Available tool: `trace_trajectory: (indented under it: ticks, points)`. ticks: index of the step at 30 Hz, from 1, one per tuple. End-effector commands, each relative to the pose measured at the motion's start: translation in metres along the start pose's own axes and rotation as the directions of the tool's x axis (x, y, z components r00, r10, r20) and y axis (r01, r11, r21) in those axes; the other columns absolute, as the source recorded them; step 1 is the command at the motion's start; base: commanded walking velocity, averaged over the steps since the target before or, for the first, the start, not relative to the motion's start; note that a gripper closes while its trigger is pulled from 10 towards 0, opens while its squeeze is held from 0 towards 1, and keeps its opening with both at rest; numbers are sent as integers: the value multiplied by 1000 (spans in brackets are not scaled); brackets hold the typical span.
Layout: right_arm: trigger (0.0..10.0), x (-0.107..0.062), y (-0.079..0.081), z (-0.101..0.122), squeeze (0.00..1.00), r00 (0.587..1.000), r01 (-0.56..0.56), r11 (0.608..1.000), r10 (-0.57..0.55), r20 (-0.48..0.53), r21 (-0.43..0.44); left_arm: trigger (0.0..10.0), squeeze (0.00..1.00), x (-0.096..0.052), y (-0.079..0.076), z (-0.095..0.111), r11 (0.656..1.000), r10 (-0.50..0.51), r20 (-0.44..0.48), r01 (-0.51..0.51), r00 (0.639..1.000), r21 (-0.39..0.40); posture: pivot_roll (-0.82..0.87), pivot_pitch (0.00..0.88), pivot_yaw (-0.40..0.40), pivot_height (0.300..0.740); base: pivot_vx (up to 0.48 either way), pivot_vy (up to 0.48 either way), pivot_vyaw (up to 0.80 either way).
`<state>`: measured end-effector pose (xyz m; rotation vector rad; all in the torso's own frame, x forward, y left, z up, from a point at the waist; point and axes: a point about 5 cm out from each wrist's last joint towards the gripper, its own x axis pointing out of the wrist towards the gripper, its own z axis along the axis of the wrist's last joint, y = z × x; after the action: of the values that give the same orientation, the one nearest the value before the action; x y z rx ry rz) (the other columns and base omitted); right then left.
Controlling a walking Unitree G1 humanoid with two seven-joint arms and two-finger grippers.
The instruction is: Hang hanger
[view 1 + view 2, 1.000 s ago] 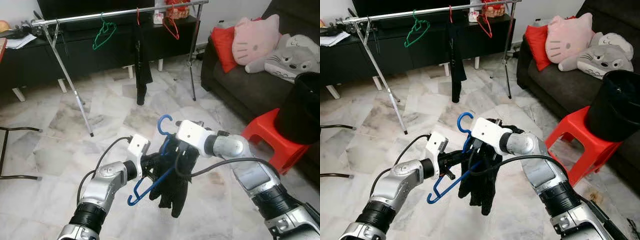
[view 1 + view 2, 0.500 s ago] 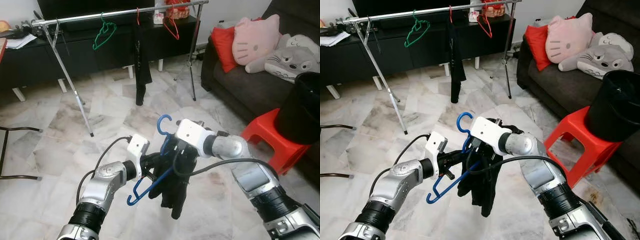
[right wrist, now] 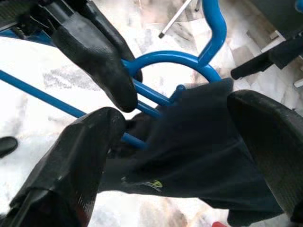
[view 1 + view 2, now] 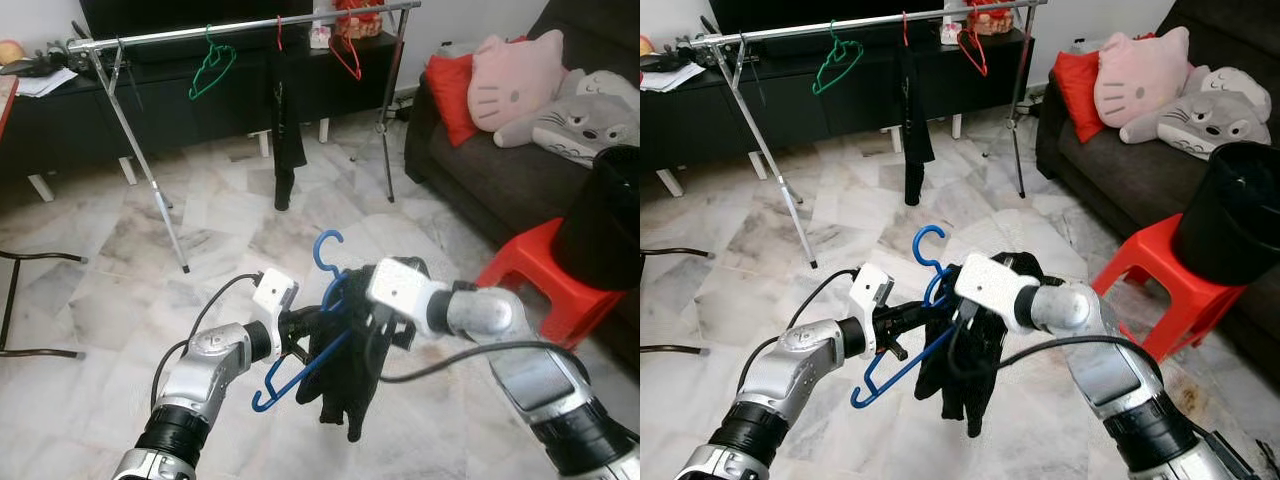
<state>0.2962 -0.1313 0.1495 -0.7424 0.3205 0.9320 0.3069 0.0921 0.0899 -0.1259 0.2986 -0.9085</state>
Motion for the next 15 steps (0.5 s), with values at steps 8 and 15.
trace_trajectory:
  ticks: [8, 15]
  points:
    - [10000, -19, -14, 3, 0, 998, 60, 998, -60, 9, -11, 10000, 0, 2, -2, 9, 1000, -19, 36, 19, 999, 13, -108, 0, -19, 740, 0, 0, 0]
    - [10000, -31, -34, -8, 0, 985, 169, 986, -169, -19, -7, 10000, 0, -3, -3, 7, 998, -59, 13, 59, 998, 19, -112, 0, -18, 740, 0, 0, 0]
